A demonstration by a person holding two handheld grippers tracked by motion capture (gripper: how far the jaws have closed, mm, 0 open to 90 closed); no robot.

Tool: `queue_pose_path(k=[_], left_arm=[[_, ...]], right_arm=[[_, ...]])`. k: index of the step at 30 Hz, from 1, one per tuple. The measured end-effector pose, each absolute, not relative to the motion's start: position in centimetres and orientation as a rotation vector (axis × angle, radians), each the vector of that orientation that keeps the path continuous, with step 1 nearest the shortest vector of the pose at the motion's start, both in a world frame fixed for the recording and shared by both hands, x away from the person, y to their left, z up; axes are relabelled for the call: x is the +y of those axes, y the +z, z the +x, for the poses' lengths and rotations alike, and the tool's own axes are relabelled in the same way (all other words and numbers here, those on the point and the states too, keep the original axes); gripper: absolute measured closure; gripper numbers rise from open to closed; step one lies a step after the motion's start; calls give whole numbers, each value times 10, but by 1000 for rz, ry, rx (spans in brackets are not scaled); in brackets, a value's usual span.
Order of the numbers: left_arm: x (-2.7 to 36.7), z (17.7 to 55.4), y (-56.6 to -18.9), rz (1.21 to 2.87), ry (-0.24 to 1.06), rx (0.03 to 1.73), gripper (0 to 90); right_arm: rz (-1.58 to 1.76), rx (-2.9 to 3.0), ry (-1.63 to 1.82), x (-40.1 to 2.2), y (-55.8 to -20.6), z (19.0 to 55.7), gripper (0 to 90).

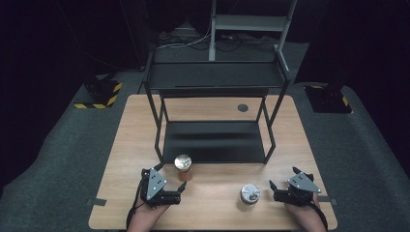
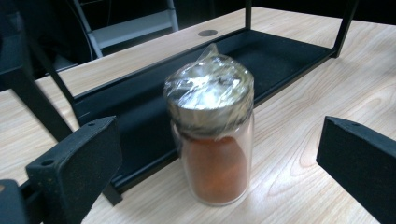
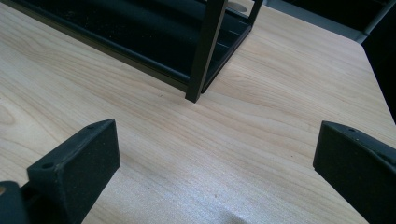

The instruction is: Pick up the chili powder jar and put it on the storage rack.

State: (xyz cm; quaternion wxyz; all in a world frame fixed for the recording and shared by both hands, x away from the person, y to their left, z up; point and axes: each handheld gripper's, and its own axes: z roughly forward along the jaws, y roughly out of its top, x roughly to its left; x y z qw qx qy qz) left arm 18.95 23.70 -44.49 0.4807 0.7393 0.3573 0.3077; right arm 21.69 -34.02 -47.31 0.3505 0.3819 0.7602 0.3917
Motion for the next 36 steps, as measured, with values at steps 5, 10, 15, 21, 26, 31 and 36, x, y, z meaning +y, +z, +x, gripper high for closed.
queue_pose_path(k=[5,10,15,21,26,31,36], left_arm=[[231,198,-443,1814,749,862,4],[224,203,-443,1818,749,866,4],[218,209,-444,1819,745,874,4],[216,217,-446,1811,730,904,4],[216,222,-448,1805,728,912,4],[217,230,-451,1795,706,938,4],[218,233,-456,1779,694,952,5]], right_arm=[[982,1969,1018,-341,-473,217,0],[987,1971,1020,-341,-473,217,0],[991,1965,1032,-343,-474,217,0],[993,1964,1035,-343,-474,217,0],[994,1960,1040,-344,-474,216,0],[995,1961,1039,-344,-474,217,0],[996,1961,1040,-344,-474,217,0]])
